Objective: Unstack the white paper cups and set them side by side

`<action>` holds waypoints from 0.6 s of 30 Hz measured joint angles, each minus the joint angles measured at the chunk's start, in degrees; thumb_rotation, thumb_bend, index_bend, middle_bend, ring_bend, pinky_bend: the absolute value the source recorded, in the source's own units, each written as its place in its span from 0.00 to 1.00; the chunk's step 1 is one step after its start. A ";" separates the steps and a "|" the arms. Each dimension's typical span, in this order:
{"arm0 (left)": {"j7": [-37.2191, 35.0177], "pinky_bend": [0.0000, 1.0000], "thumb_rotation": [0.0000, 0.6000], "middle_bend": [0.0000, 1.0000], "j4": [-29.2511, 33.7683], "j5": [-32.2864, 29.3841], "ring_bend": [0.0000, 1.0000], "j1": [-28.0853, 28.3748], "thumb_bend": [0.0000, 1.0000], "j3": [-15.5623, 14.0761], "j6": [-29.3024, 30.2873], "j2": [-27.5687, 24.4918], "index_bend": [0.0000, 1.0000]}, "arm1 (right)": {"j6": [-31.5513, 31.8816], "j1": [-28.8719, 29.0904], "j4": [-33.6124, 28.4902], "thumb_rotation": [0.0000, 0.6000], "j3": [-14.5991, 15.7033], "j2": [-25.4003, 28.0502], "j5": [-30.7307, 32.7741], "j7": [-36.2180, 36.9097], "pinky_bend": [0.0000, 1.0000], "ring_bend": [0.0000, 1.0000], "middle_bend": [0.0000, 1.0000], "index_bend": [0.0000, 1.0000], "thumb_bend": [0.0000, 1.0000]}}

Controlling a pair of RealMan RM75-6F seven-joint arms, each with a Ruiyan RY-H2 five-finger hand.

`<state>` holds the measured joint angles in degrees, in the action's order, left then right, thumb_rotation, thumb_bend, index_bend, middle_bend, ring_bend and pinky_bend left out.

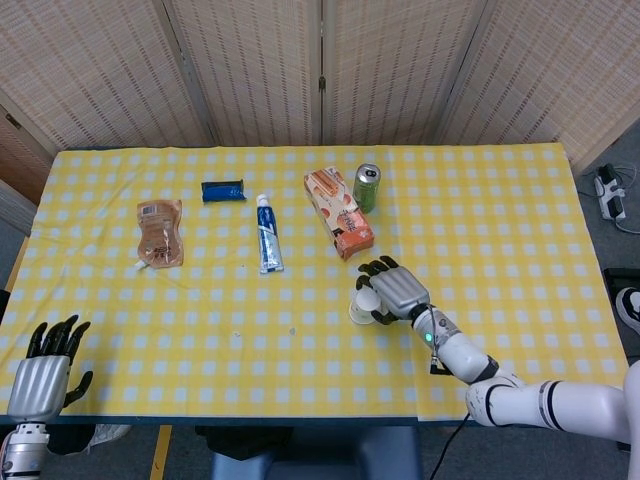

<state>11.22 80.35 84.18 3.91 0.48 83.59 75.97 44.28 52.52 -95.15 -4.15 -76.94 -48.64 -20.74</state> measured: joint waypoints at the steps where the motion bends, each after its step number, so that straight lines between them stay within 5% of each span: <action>1: -0.02 0.00 1.00 0.11 -0.01 -0.01 0.12 0.01 0.38 0.00 -0.04 0.01 0.16 | 0.07 0.00 0.04 1.00 0.01 -0.01 -0.01 0.01 0.05 0.10 0.15 0.39 0.43; 18: 0.33 0.00 1.00 0.11 0.23 0.27 0.12 0.00 0.38 0.13 0.32 -0.10 0.16 | 1.18 -1.54 -1.16 1.00 0.39 1.51 -2.94 2.08 0.05 0.08 0.13 0.08 0.43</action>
<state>11.55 80.58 84.45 3.91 0.60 83.90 75.87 45.46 50.98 -96.31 -3.77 -75.43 -51.58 -18.66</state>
